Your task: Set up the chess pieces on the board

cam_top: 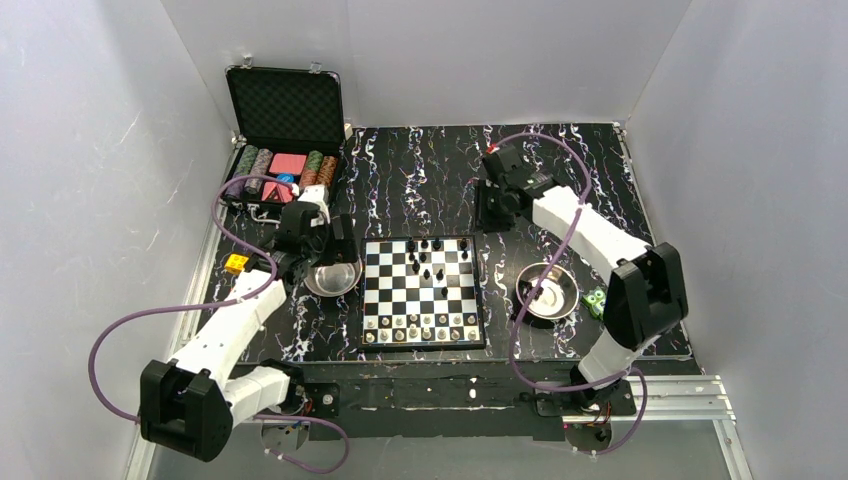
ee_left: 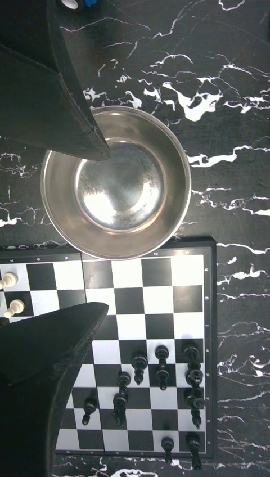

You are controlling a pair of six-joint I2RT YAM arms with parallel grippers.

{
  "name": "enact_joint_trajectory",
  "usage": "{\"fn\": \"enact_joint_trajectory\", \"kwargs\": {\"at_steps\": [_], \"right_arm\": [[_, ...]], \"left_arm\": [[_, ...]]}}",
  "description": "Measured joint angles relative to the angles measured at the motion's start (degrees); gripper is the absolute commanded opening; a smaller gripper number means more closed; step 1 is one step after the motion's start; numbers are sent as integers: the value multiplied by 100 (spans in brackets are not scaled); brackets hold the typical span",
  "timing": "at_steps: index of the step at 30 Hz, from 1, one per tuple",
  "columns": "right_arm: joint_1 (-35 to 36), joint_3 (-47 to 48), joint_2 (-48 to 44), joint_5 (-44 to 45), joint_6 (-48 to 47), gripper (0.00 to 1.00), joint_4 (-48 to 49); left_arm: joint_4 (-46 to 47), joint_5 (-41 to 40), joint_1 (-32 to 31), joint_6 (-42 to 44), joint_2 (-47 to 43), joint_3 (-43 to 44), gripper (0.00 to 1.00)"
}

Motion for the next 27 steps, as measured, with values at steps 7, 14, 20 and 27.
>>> {"fn": "enact_joint_trajectory", "kwargs": {"at_steps": [7,14,20,27], "right_arm": [[-87,-1606,-1294,122,245,40,516],[-155,-2629,-2605,186,343,39,1060],[-192,-3541,-3368,184,579,38,1344],[-249,-3729,-3589,181,706,38,1399]], "left_arm": [[-186,-28,-166,-109,243,492,98],[-461,-560,-1272,-599,651,1204,98],[-623,-811,-1871,-1421,1351,1290,97],[-726,-1156,-2159,-2404,2498,1777,74]]}}
